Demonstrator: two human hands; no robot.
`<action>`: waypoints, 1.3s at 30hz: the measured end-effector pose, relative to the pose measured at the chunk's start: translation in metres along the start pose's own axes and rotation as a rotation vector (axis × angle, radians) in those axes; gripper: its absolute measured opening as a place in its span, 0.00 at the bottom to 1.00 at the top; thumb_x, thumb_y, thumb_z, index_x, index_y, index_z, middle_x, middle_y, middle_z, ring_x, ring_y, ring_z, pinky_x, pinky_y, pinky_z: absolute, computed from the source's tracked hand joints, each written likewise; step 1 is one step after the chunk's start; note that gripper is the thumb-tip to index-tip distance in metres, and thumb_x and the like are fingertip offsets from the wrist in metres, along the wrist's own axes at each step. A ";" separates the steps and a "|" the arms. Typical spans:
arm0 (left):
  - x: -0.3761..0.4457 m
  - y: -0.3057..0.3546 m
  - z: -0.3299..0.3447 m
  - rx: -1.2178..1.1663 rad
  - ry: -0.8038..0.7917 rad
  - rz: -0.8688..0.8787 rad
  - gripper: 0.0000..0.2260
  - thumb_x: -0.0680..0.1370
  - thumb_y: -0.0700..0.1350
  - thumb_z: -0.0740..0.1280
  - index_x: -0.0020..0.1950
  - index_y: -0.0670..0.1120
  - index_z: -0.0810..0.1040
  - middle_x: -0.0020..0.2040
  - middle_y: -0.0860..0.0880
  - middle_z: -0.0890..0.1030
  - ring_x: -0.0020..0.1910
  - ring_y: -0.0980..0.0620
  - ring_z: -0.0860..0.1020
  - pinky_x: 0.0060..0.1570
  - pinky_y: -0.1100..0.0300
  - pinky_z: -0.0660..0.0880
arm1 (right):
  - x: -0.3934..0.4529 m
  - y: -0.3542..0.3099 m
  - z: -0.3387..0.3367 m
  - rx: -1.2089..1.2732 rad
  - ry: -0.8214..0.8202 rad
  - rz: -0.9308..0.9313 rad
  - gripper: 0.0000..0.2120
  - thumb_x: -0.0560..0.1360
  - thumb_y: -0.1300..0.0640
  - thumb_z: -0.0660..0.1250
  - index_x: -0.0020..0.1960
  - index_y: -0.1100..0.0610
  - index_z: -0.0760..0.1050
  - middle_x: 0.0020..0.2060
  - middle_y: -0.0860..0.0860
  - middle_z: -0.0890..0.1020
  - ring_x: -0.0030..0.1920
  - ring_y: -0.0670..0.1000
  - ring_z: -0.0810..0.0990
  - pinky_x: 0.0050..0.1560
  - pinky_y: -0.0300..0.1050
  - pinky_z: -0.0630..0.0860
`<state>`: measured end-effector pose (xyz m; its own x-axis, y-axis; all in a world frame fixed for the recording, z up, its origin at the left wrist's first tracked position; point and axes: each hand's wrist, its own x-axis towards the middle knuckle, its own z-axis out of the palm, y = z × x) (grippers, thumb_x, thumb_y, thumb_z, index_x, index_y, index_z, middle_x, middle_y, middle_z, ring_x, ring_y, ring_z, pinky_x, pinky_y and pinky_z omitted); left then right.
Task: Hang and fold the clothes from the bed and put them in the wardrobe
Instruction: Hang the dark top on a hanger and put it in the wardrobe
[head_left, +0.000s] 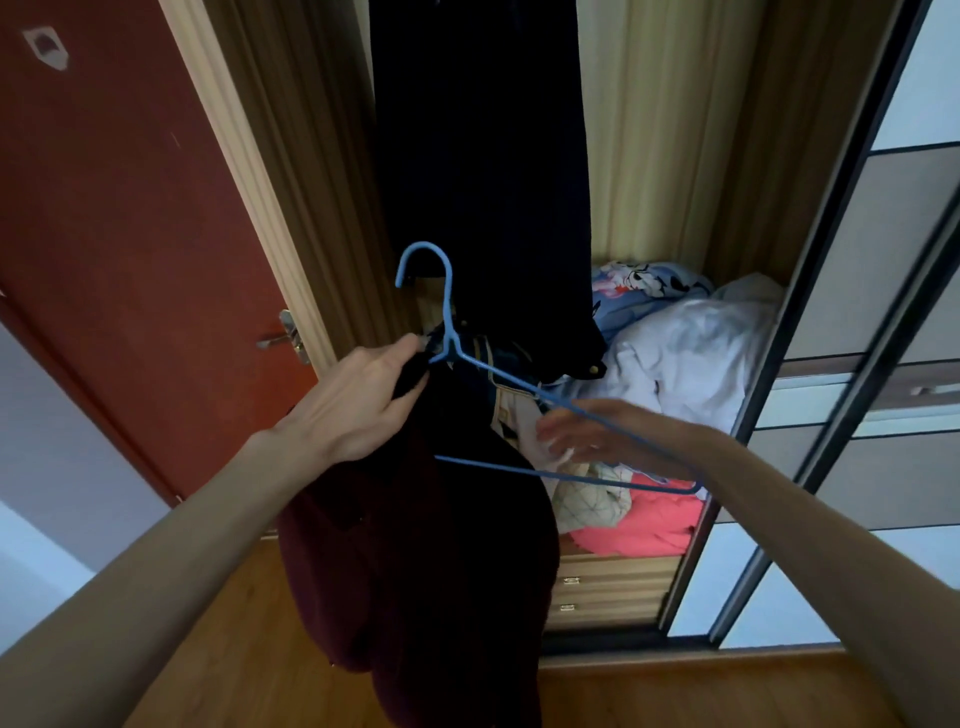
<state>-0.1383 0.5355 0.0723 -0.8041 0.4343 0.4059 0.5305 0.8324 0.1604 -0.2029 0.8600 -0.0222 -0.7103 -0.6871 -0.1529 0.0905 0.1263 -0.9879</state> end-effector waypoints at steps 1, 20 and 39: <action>0.000 0.001 -0.001 -0.001 0.008 -0.006 0.08 0.85 0.47 0.61 0.52 0.57 0.62 0.36 0.61 0.70 0.31 0.62 0.72 0.33 0.66 0.65 | 0.005 0.020 -0.001 -0.058 -0.056 0.005 0.18 0.75 0.46 0.76 0.64 0.49 0.83 0.59 0.50 0.85 0.60 0.48 0.83 0.66 0.48 0.78; -0.003 0.028 0.000 -0.047 0.121 0.025 0.05 0.84 0.44 0.62 0.49 0.50 0.67 0.34 0.61 0.70 0.33 0.62 0.74 0.32 0.69 0.67 | 0.054 0.094 0.062 -0.787 0.766 -0.050 0.31 0.73 0.51 0.74 0.72 0.52 0.67 0.63 0.55 0.78 0.65 0.61 0.76 0.59 0.57 0.76; -0.041 -0.006 0.013 0.644 0.138 -0.200 0.22 0.83 0.57 0.55 0.39 0.45 0.77 0.22 0.45 0.69 0.18 0.42 0.71 0.25 0.65 0.52 | -0.004 -0.099 0.000 -1.492 0.596 -0.383 0.16 0.76 0.51 0.72 0.62 0.53 0.79 0.53 0.51 0.84 0.54 0.58 0.82 0.44 0.51 0.76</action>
<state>-0.1117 0.5169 0.0434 -0.8057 0.2390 0.5420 0.0760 0.9491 -0.3056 -0.2091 0.8503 0.0763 -0.7146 -0.5289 0.4577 -0.6004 0.7996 -0.0135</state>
